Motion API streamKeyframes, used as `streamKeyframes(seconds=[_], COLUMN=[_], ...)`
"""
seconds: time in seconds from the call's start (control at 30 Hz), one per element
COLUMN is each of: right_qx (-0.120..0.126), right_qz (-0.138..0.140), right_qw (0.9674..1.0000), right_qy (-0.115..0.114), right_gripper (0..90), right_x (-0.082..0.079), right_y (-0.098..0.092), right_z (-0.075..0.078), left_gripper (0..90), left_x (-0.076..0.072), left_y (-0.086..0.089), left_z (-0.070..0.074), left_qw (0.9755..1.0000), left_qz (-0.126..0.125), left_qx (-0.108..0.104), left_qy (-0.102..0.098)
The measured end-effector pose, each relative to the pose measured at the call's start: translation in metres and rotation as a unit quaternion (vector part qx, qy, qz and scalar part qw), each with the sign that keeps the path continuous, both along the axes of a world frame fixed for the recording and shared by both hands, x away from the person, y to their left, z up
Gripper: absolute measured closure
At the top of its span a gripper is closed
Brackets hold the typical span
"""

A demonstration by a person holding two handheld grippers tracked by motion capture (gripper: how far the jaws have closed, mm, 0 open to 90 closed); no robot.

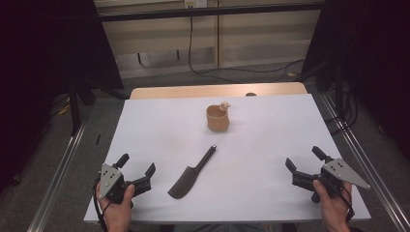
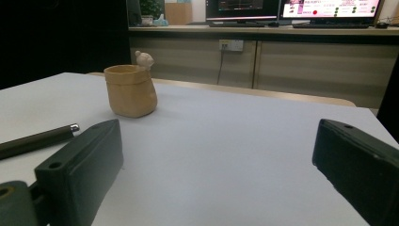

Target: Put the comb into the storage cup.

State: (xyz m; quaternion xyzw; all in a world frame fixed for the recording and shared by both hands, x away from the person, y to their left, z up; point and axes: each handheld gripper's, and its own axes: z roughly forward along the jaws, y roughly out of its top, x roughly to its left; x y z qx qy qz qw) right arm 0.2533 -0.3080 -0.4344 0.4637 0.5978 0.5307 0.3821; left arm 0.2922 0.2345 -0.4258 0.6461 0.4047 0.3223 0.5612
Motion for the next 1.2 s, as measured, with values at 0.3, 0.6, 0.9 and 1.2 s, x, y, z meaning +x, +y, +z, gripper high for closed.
streamKeyframes(seconds=[0.3, 0.6, 0.9, 1.2], right_qx=[0.003, 0.004, 0.014, 0.008], right_qz=[0.008, 0.011, 0.018, 0.019], right_qw=[1.0, 0.9999, 0.9997, 0.9998], right_qy=[0.002, 0.004, 0.012, 0.007], right_gripper=[1.4, 1.2, 0.8, 0.3], right_x=[0.001, 0.004, 0.003, -0.001], right_y=[0.0, 0.001, 0.001, 0.002], right_z=[-0.001, -0.002, -0.003, -0.002], left_gripper=[5.4, 5.3, 4.8, 4.4], left_x=[0.002, 0.01, 0.012, 0.015], left_y=[-0.003, -0.004, -0.009, -0.017], left_z=[0.001, 0.003, 0.008, 0.015], left_qw=[0.9997, 0.9961, 0.9933, 0.9923], left_qz=[-0.023, -0.072, -0.101, -0.114], left_qx=[-0.002, -0.015, -0.014, -0.01], left_qy=[0.013, 0.047, 0.054, 0.047])
